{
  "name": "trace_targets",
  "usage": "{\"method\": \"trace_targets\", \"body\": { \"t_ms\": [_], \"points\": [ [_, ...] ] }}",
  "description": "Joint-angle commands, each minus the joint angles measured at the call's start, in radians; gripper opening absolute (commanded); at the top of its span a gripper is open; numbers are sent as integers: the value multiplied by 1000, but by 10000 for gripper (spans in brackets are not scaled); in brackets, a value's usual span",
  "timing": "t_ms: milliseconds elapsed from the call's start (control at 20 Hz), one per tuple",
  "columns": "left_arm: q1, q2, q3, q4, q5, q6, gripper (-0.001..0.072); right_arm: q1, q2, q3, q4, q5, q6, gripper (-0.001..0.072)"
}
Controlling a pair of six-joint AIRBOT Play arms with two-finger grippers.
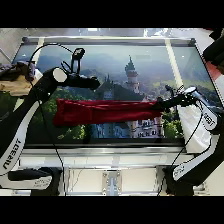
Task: Fold the shirts.
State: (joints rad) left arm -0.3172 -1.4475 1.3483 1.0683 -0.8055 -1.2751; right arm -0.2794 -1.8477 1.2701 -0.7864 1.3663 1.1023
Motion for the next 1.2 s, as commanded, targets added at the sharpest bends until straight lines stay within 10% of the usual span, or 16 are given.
{"method": "trace_targets", "body": {
  "t_ms": [0, 800, 1150],
  "points": [
    [-1, -19, 0, 0, -15, 0, 23, 30, 40, 1, 97, 102, -23, 14],
    [-393, -350, 1, -158, 79, 0, 12, 164, 492, 316, -7, 284, 272, 11],
    [-232, -229, 3, -89, -43, 0, 12, 445, 481, 330, -7, 119, 307, 11]
  ]
}}
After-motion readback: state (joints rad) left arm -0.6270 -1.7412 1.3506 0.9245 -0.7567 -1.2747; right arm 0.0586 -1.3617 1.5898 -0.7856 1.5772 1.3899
